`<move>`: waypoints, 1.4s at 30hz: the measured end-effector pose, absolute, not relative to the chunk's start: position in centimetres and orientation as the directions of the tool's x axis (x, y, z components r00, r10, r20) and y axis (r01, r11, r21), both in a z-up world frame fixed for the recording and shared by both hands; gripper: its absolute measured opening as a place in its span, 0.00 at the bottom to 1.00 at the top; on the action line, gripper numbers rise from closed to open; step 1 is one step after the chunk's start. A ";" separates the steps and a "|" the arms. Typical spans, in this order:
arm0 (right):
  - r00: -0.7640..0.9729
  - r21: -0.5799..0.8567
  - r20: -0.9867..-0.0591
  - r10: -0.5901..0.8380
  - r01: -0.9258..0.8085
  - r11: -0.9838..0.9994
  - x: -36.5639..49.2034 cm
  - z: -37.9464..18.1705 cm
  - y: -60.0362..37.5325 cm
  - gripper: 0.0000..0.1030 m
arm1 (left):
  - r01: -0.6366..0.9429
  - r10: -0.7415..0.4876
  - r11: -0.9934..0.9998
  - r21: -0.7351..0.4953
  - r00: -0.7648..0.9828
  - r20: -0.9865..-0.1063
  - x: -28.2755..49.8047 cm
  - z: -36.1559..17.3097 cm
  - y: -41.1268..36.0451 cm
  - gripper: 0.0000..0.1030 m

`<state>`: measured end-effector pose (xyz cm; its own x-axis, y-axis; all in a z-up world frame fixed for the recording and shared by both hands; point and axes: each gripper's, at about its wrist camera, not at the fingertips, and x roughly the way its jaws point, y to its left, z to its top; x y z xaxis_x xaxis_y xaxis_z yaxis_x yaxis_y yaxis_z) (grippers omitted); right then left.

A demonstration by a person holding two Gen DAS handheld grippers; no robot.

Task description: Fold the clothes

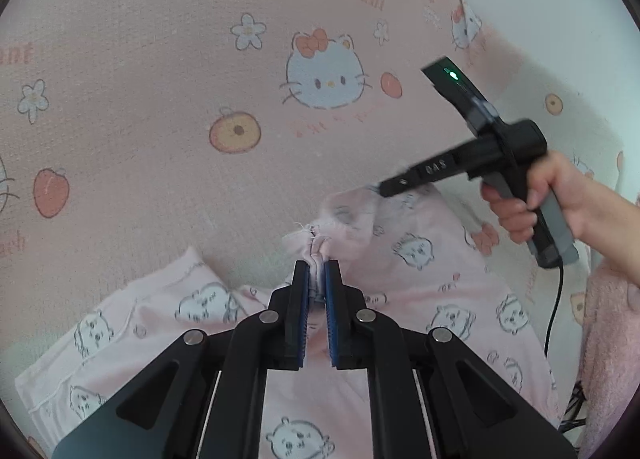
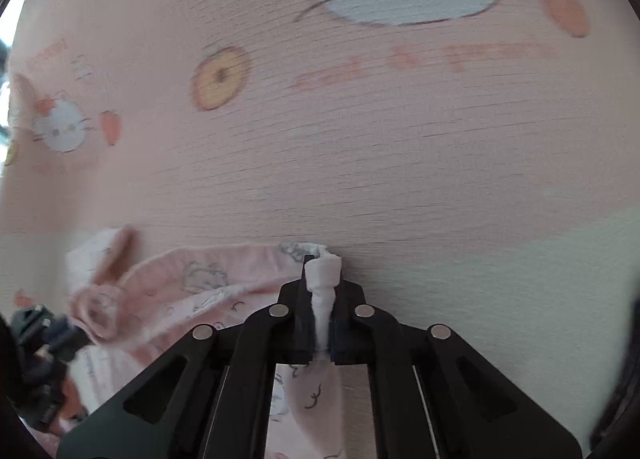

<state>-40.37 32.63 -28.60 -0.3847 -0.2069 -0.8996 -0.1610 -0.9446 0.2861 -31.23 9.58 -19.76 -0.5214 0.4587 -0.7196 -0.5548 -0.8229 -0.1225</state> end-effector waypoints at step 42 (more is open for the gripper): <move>-0.315 0.137 -0.945 -0.090 -0.132 -0.982 -39.1 -25.4 40.1 0.26 | -0.477 0.301 -0.879 -0.007 -0.543 -0.784 -36.2 -23.7 16.2 0.10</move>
<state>-39.10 40.08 -25.39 -0.3155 -0.0895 -0.9447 -0.1324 -0.9816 0.1373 -36.17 16.15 -23.74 -0.5428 0.3007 -0.7842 -0.4766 -0.8791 -0.0072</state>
